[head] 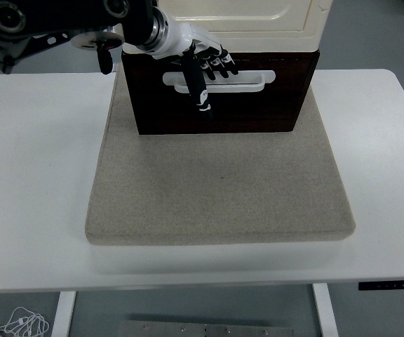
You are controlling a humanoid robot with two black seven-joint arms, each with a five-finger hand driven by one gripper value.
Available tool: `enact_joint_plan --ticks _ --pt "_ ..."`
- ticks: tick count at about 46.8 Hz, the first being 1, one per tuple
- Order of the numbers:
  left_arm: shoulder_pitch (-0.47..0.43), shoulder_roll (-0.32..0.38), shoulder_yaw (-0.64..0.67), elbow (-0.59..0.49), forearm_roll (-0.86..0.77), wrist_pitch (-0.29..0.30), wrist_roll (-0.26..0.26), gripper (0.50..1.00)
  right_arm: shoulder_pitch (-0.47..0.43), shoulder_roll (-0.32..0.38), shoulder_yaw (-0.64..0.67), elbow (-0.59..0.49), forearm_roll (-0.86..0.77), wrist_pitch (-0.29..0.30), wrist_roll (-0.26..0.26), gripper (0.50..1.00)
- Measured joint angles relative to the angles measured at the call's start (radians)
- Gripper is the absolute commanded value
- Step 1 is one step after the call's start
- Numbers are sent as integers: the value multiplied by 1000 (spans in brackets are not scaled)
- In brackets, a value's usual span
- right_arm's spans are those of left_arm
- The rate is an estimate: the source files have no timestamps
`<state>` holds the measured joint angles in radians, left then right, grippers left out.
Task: Open the drawer under the combination cabinet
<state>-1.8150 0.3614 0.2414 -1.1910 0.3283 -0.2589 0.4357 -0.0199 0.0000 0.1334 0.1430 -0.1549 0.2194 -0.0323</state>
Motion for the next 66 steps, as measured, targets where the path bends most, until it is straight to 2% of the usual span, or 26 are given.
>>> enact_joint_plan --ticks 50,66 --pt "20 -7 2 16 3 -14 0 1000 0 0 0 0 0 0 0 926" --pt "16 -7 0 14 3 -76 0 1000 0 0 0 1 0 0 0 926"
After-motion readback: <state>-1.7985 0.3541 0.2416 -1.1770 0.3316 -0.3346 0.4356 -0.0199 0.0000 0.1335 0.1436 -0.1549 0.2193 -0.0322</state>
